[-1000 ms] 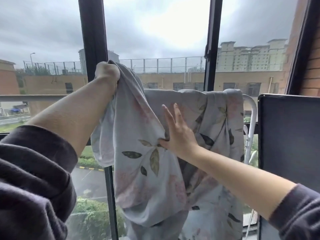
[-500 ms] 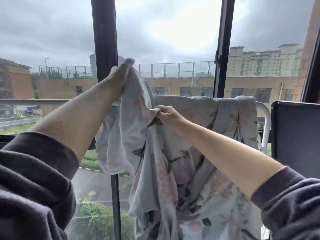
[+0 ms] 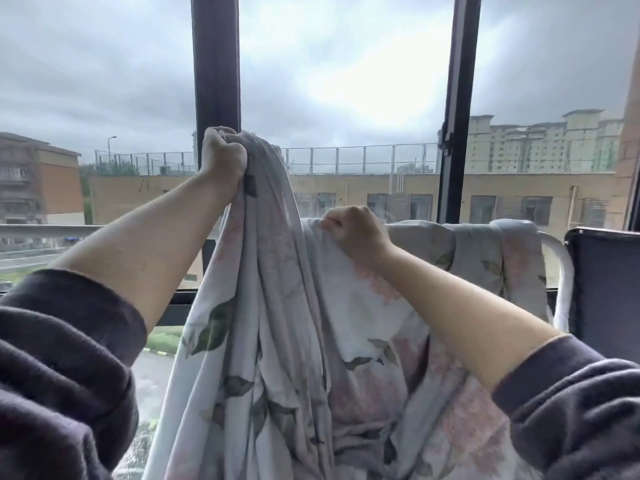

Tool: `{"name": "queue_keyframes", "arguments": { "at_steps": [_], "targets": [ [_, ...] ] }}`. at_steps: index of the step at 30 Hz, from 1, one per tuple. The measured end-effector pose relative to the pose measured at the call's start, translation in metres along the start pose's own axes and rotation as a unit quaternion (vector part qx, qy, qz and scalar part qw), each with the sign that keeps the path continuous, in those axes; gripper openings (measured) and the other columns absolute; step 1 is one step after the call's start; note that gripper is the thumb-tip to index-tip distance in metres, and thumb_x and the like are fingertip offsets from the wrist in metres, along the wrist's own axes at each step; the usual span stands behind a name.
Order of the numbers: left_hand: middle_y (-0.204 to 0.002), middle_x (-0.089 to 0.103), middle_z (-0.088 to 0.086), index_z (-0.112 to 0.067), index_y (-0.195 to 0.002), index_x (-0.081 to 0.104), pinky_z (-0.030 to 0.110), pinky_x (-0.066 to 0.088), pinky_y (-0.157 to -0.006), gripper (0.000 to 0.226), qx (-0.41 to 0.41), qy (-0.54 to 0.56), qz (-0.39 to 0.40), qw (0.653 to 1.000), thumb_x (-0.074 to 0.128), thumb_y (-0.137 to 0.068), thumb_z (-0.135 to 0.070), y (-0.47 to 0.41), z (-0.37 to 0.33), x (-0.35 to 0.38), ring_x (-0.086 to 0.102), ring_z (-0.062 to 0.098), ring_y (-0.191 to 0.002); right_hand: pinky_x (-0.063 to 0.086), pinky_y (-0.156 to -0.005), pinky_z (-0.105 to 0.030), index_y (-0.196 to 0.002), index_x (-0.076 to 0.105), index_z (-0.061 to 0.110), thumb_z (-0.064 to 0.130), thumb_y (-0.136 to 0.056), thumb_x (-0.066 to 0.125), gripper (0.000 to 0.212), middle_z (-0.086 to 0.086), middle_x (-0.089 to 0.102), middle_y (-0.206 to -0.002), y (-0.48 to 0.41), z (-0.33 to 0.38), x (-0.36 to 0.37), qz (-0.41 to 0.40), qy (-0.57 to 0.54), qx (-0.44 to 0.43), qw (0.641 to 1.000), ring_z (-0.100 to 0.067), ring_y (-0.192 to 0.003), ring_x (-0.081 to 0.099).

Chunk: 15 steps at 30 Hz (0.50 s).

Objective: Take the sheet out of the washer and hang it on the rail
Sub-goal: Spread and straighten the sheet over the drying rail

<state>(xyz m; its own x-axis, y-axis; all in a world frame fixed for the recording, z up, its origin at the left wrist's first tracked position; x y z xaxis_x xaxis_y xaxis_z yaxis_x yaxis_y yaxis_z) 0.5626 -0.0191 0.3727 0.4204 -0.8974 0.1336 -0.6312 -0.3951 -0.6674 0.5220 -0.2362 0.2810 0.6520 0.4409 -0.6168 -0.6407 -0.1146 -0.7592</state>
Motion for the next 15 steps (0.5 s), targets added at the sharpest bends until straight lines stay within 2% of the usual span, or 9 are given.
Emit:
{"name": "queue_keyframes", "arguments": {
  "at_steps": [2,4,6,8,9,12,14,15],
  "targets": [
    [-0.076,0.047,-0.008,-0.016,-0.092,0.047,0.024,0.041,-0.067,0.025,0.026,-0.017,-0.008,0.999,0.033,-0.081,0.002,-0.015,-0.01,-0.001,0.049,0.014,-0.08,0.037,-0.064,-0.029,-0.076,0.065,0.016,0.031,-0.092,0.053,0.025,-0.006,0.07,-0.084,-0.015,-0.003,-0.005,-0.039,-0.01,0.017,0.999,-0.026,-0.082,0.062],
    [-0.078,0.047,-0.007,-0.018,-0.087,0.046,0.022,0.043,-0.067,0.026,0.052,-0.011,-0.004,0.999,0.033,-0.078,0.002,-0.029,-0.026,-0.005,0.05,0.014,-0.08,0.04,-0.066,-0.03,-0.07,0.06,0.017,0.024,-0.09,0.05,0.023,-0.011,0.07,-0.085,-0.036,-0.007,-0.021,-0.088,-0.026,0.038,0.995,-0.029,-0.084,0.063],
    [-0.085,0.051,-0.004,-0.021,-0.086,0.045,0.026,0.05,-0.078,0.026,0.072,-0.028,-0.012,0.997,0.034,-0.073,-0.002,-0.049,-0.034,-0.007,0.056,0.018,-0.09,0.04,-0.068,-0.03,-0.076,0.064,0.014,0.024,-0.091,0.05,0.023,-0.015,0.07,-0.09,-0.067,-0.014,-0.038,-0.121,-0.037,0.069,0.99,-0.031,-0.088,0.064],
    [-0.1,0.055,0.002,-0.02,-0.097,0.047,0.036,0.05,-0.089,0.033,0.074,-0.085,-0.022,0.993,0.034,-0.07,-0.008,-0.061,-0.028,-0.01,0.056,0.025,-0.104,0.037,-0.067,-0.029,-0.082,0.067,0.012,0.025,-0.093,0.049,0.025,-0.015,0.07,-0.095,-0.089,-0.021,-0.042,-0.118,-0.011,0.088,0.989,-0.03,-0.091,0.063],
    [-0.107,0.055,0.006,-0.017,-0.106,0.048,0.036,0.048,-0.092,0.036,0.075,-0.132,-0.026,0.988,0.035,-0.074,-0.008,-0.062,-0.021,-0.008,0.054,0.027,-0.109,0.037,-0.067,-0.028,-0.083,0.068,0.012,0.024,-0.094,0.048,0.025,-0.014,0.07,-0.096,-0.096,-0.025,-0.037,-0.109,0.004,0.091,0.99,-0.03,-0.092,0.063],
    [-0.12,0.054,0.015,-0.01,-0.121,0.045,0.033,0.039,-0.093,0.033,0.054,-0.254,0.007,0.966,0.041,-0.088,-0.007,-0.05,0.024,0.007,0.05,0.03,-0.114,0.047,-0.076,-0.031,-0.087,0.07,0.012,0.023,-0.095,0.047,0.027,-0.013,0.07,-0.096,-0.097,-0.038,-0.002,-0.028,0.014,0.099,0.995,-0.028,-0.092,0.063],
    [-0.116,0.057,0.015,-0.005,-0.119,0.048,0.03,0.039,-0.089,0.03,-0.01,-0.312,0.085,0.946,0.049,-0.09,-0.006,-0.037,0.062,0.02,0.053,0.028,-0.107,0.048,-0.081,-0.029,-0.081,0.068,0.012,0.025,-0.096,0.05,0.027,-0.009,0.067,-0.092,-0.089,-0.046,0.026,0.147,0.035,0.085,0.985,-0.024,-0.088,0.061],
    [-0.115,0.059,0.012,-0.002,-0.118,0.052,0.028,0.041,-0.086,0.029,-0.059,-0.373,0.164,0.911,0.053,-0.089,-0.007,-0.031,0.08,0.026,0.055,0.025,-0.103,0.046,-0.082,-0.027,-0.085,0.069,0.01,0.028,-0.096,0.05,0.028,-0.008,0.066,-0.096,-0.085,-0.046,0.033,0.227,0.049,0.074,0.97,-0.023,-0.092,0.059]
  ]
}}
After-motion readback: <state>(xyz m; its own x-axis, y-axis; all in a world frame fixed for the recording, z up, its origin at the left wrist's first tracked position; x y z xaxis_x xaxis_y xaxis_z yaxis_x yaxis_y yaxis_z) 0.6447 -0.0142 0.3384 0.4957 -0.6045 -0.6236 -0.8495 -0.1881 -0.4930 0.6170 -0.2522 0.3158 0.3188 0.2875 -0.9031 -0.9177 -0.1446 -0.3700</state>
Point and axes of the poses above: each hand's wrist, its own y-axis away from the middle knuckle, its own x-axis out of the palm, z = x × y, the point moved 3 cm from there along -y, towards the middle knuckle
